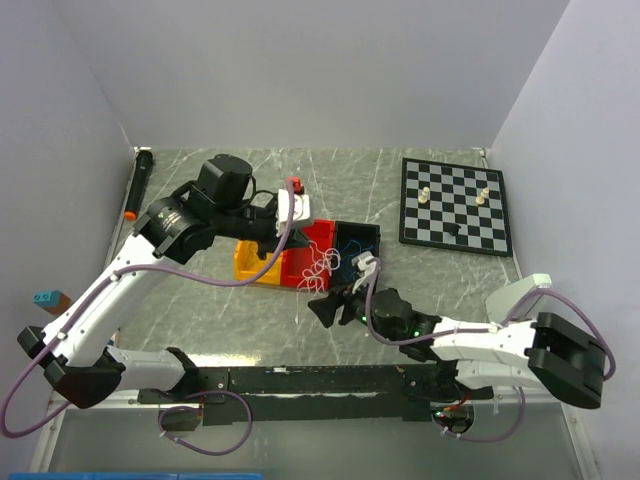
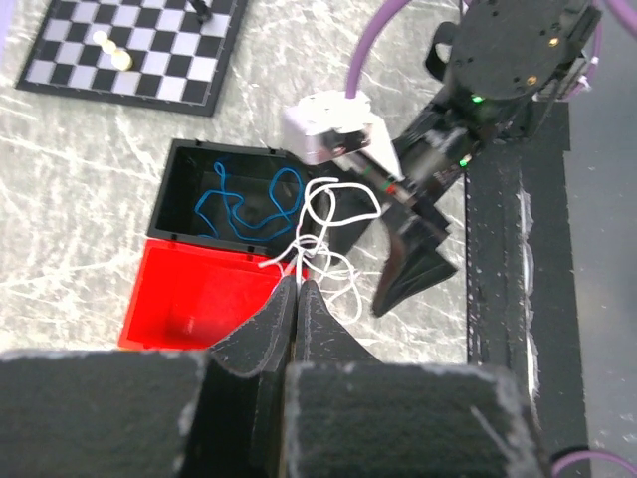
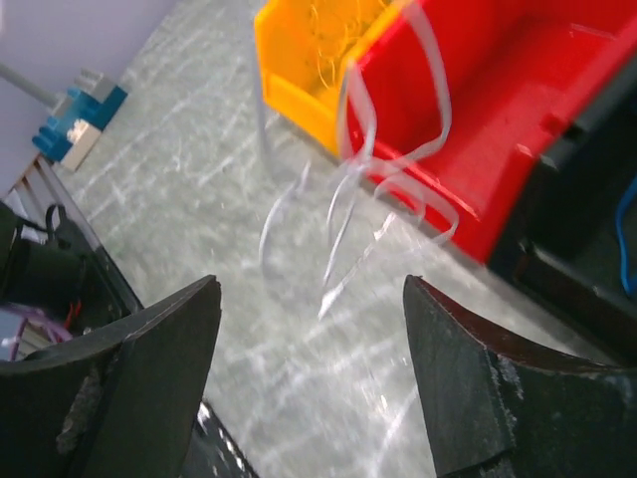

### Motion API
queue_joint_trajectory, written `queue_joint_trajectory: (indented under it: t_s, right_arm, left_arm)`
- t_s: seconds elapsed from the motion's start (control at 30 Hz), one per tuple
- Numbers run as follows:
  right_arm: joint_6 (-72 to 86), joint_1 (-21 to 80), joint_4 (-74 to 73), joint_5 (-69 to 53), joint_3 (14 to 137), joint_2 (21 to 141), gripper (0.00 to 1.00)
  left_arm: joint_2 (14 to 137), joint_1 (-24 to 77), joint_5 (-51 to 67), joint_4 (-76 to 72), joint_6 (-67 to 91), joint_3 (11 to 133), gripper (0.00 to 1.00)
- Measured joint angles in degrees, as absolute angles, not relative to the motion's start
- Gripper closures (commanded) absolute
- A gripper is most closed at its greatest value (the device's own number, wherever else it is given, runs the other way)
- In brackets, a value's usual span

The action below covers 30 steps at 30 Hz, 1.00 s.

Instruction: Untangle the cables

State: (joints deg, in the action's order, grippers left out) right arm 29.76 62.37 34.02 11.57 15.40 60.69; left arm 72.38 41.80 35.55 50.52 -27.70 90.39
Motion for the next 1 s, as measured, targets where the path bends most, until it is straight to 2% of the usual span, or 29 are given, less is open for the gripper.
queue_joint_trajectory:
  t_s: [0.13,0.27,0.33,0.53,0.6,0.87,1.0]
  right_arm:
    - [28.8,62.4,37.1,13.5,18.7,66.0,0.34]
    - [27.4,62.4,38.5,16.8,21.9,70.3,0.62]
    - [27.1,62.4,38.5,16.9,23.0,71.5,0.73]
    - [29.3,62.4,36.9,13.8,22.7,71.1,0.83]
    - [30.4,62.4,36.3,12.7,21.1,70.0,0.99]
    - [34.6,62.4,33.1,10.6,17.5,64.0,1.0]
    - [36.3,62.4,31.3,9.8,17.1,60.7,1.0]
  left_arm:
    - [72.4,41.8,35.8,51.8,-27.5,90.4,0.99]
    - [72.4,41.8,36.2,52.9,-27.5,90.9,0.99]
    - [72.5,41.8,36.1,53.5,-27.3,91.8,0.99]
    - [72.3,41.8,34.2,52.8,-27.6,93.9,0.99]
    - [72.1,41.8,32.0,51.9,-27.9,93.9,0.99]
    - [69.8,41.8,19.3,42.7,-28.2,93.8,0.99]
    - [68.9,41.8,9.6,30.5,-28.1,92.7,0.99]
